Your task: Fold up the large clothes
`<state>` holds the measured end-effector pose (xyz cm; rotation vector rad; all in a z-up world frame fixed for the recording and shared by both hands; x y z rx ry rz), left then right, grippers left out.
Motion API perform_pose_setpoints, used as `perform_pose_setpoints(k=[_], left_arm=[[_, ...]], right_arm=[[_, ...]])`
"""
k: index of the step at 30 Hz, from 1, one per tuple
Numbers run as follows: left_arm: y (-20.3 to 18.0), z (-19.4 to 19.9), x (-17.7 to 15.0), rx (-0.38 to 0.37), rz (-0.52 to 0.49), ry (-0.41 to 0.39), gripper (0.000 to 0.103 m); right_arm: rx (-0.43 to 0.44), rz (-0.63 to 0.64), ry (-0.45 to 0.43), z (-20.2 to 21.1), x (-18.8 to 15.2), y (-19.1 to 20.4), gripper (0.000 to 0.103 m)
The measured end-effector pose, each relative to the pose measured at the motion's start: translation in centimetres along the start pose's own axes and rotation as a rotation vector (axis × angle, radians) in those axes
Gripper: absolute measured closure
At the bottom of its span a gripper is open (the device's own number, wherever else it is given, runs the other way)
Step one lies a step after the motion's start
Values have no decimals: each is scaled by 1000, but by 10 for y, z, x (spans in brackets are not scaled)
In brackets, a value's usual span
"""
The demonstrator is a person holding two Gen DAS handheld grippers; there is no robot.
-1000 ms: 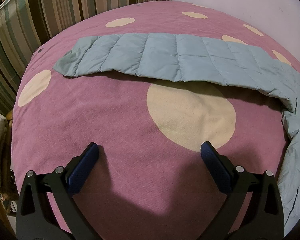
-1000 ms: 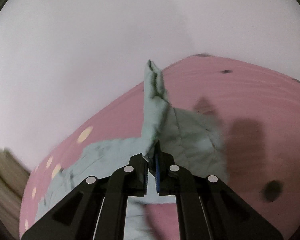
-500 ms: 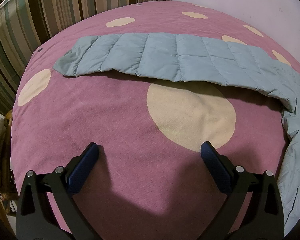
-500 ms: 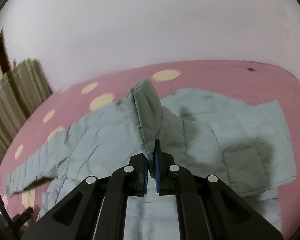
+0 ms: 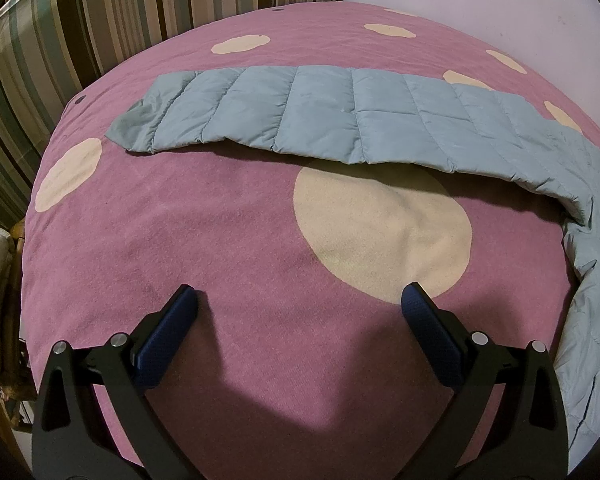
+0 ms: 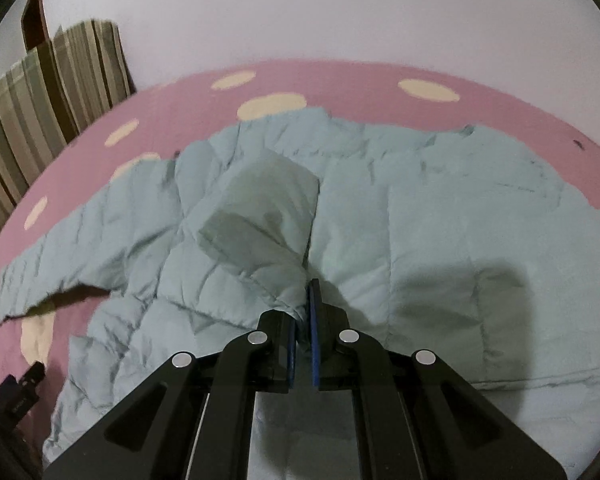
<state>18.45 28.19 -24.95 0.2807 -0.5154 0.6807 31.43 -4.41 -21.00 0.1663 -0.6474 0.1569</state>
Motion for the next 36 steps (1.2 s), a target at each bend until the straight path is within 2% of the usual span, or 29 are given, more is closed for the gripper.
perform_pose_setpoints(k=[3, 4, 5, 7, 10, 12, 13, 17, 19, 21, 24, 29, 32, 36], left_arm=[[0, 0, 0, 0, 0, 0, 2], [0, 0, 0, 0, 0, 0, 2], [0, 0, 0, 0, 0, 0, 2], [0, 0, 0, 0, 0, 0, 2], [0, 0, 0, -1, 0, 0, 2], [0, 0, 0, 0, 0, 0, 2], [0, 0, 0, 0, 0, 0, 2], [0, 0, 0, 3, -2, 1, 2], [0, 0, 0, 3, -2, 1, 2], [0, 0, 0, 3, -2, 1, 2], [0, 0, 0, 7, -5, 2, 2], [1, 0, 0, 6, -6, 2, 2], [2, -1, 0, 5, -6, 2, 2], [1, -1, 0, 7, -8, 3, 2]], right_arm=[[-13, 24, 25, -9, -3, 4, 86], [-5, 32, 26, -8, -4, 5, 75], [9, 39, 25, -7, -4, 8, 59], [40, 43, 16, 0, -5, 13, 42], [94, 45, -47, 33, -3, 11, 42], [87, 25, -110, 58, 2, -8, 42], [74, 3, -135, 67, 6, -20, 46], [-40, -186, -178, 87, 25, -128, 68], [-123, -300, -171, 81, 29, -192, 70], [-178, -355, -145, 68, 31, -235, 70], [-240, -385, -80, 40, 31, -275, 70], [-248, -414, 36, -11, 14, -301, 71], [-257, -392, 17, -9, 16, -299, 71], [-249, -396, -47, 22, 16, -289, 71]])
Point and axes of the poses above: each gripper's, at about its wrist camera, not at the fingertips, and z roughly against the way its jaws point, y to its left, x to its top, the point moved 4 cm from there along -z, roughly the way its jaws point, and after that the axes turned 1 degree about -z, right-handed, at the moved point
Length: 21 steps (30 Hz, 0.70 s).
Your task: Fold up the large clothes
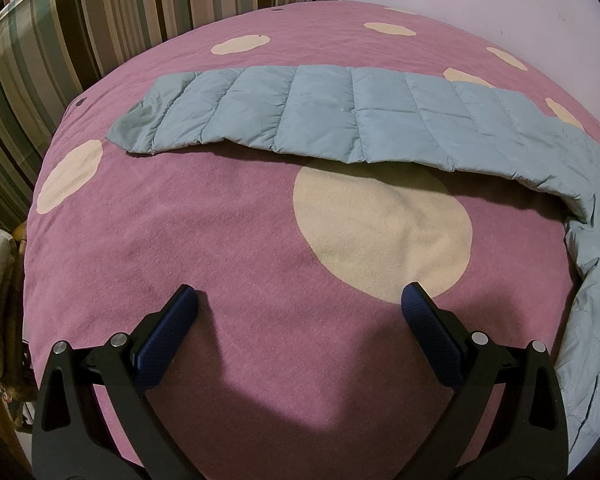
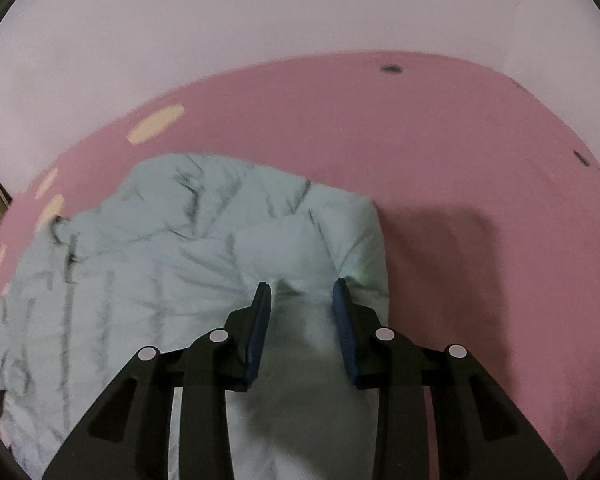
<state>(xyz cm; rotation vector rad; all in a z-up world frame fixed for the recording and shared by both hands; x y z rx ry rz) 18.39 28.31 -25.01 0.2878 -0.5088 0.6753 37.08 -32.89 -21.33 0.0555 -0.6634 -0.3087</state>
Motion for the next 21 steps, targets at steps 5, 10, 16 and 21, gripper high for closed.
perform_pose_setpoints(k=[5, 10, 16, 21], left_arm=[[0, 0, 0, 0, 0, -1, 2], [1, 0, -1, -3, 1, -2, 2], [2, 0, -1, -2, 1, -3, 2], [2, 0, -1, -2, 1, -3, 2]], right_arm=[[6, 19, 8, 12, -27, 4, 71], [11, 8, 39, -6, -37, -3, 70], [46, 30, -47, 45, -41, 17, 48], [75, 78, -30, 48, -64, 34, 45]])
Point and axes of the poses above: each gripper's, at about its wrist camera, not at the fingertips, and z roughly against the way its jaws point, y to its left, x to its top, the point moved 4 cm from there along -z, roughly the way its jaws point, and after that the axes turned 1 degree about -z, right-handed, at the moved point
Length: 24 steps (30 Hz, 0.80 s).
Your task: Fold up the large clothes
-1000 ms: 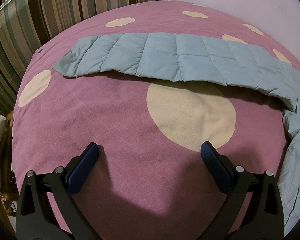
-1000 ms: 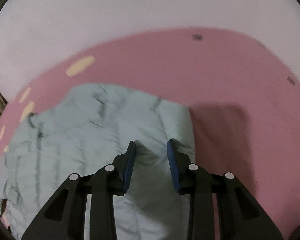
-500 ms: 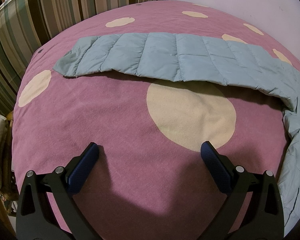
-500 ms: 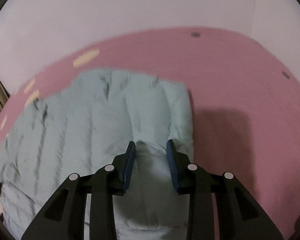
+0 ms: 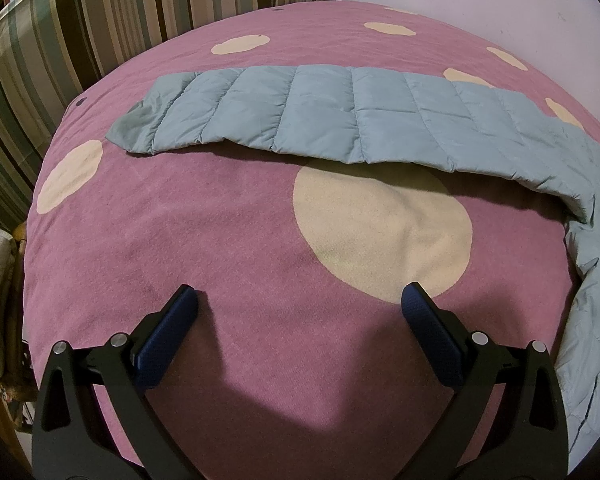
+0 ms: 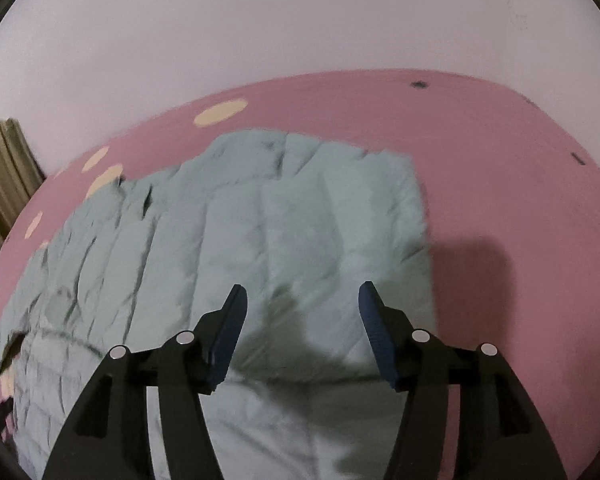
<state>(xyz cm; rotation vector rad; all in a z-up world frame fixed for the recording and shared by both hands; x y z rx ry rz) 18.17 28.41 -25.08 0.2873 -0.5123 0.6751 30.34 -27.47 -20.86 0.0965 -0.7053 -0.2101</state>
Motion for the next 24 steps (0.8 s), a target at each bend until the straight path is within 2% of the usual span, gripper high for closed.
perform_pose_setpoints(k=[3, 5, 7, 11, 19, 24], left_arm=[[-1, 0, 0, -2, 2, 0, 2], [0, 0, 0, -1, 1, 0, 2], [0, 0, 0, -2, 2, 0, 2], [0, 0, 0, -3, 2, 0, 2], [0, 1, 1, -16, 8, -3, 2], [12, 6, 8, -104, -16, 16, 2]], right_arm=[[-28, 7, 17, -12, -8, 2, 42], [-26, 10, 31, -20, -10, 3, 32], [-39, 27, 40, -22, -14, 7, 31], [-53, 47, 41, -28, -24, 10, 20], [-83, 85, 46, -32, -27, 15, 15], [-96, 96, 45, -33, -27, 16, 14]])
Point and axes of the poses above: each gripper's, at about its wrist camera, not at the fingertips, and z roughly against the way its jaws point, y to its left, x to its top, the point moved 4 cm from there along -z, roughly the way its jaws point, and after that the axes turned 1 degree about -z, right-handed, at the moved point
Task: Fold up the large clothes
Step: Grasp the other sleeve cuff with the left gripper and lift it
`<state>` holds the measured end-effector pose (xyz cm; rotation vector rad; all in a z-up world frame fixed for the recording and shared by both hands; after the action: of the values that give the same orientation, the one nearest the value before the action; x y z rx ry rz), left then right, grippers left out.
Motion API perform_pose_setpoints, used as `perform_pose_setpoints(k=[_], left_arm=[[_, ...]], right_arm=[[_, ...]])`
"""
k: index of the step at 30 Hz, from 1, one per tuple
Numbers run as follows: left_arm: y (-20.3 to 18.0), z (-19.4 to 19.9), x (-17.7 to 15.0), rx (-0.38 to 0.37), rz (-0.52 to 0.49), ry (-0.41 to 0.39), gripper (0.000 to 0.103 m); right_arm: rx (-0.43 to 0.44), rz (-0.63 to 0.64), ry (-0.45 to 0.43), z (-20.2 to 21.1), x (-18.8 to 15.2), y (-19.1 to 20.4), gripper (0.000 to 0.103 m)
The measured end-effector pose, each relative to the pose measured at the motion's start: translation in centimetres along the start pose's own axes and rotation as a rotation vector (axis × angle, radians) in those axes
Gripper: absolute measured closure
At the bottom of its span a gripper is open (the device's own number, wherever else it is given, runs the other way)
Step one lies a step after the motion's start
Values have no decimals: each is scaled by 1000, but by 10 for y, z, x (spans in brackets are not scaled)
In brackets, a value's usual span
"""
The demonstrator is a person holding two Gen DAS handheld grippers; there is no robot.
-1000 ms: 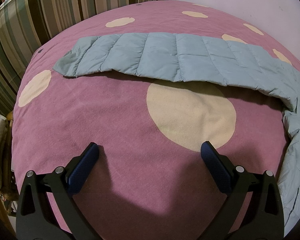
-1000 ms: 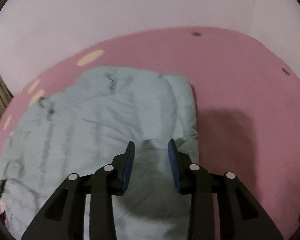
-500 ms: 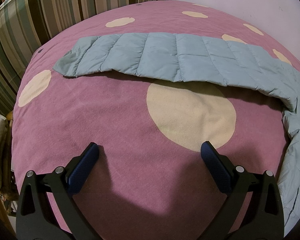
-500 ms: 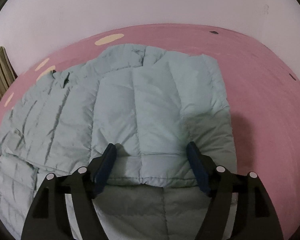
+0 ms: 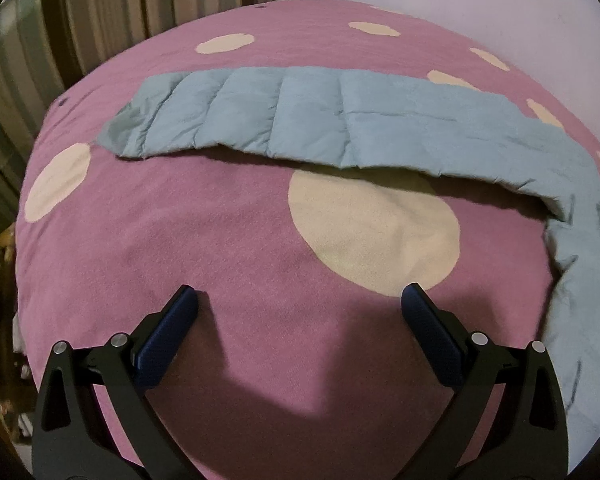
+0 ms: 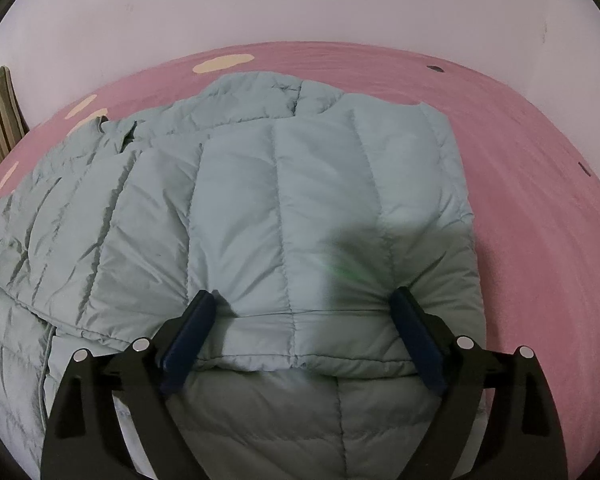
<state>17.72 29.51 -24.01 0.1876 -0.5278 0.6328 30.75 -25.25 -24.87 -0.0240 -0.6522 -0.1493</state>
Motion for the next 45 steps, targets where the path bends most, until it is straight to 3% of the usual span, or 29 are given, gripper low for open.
perform_pose_setpoints(k=[8, 14, 22, 24, 27, 31, 35, 41, 45], left_arm=[[78, -10, 51, 4, 176, -89, 6], [119, -50, 90, -105, 329, -66, 7], [130, -67, 113, -118, 342, -102, 55], [126, -68, 116, -148, 316, -107, 79], [126, -68, 117, -178, 308, -114, 92], [107, -50, 125, -157, 232, -163, 96], [69, -17, 134, -190, 148, -233, 96], [-46, 45, 139, -325, -48, -320, 97], [-138, 76, 123, -436, -190, -328, 97]], right_arm=[[-9, 4, -2, 0, -1, 1, 14], [-12, 6, -3, 0, -1, 1, 14], [-12, 6, -5, 0, -1, 0, 13], [-11, 6, -4, 0, -1, 0, 13], [-11, 6, -4, 0, -1, 0, 13], [-12, 5, -5, 1, -2, 1, 13], [-13, 5, -5, 1, -3, 1, 13], [-5, 0, -7, 1, -1, 0, 13], [0, -5, -9, 0, -1, 0, 13]])
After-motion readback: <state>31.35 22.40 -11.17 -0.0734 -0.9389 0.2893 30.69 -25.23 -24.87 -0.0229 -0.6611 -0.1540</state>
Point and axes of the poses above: each gripper's, at about its wrist camera, not at the fingertips, and z roughly against the way its jaws point, y to its left, x to its top, the point moved 4 cm from there along -z, roughly the way its jaws point, and after that the axes turned 1 degree about -z, right-handed, at the moved point
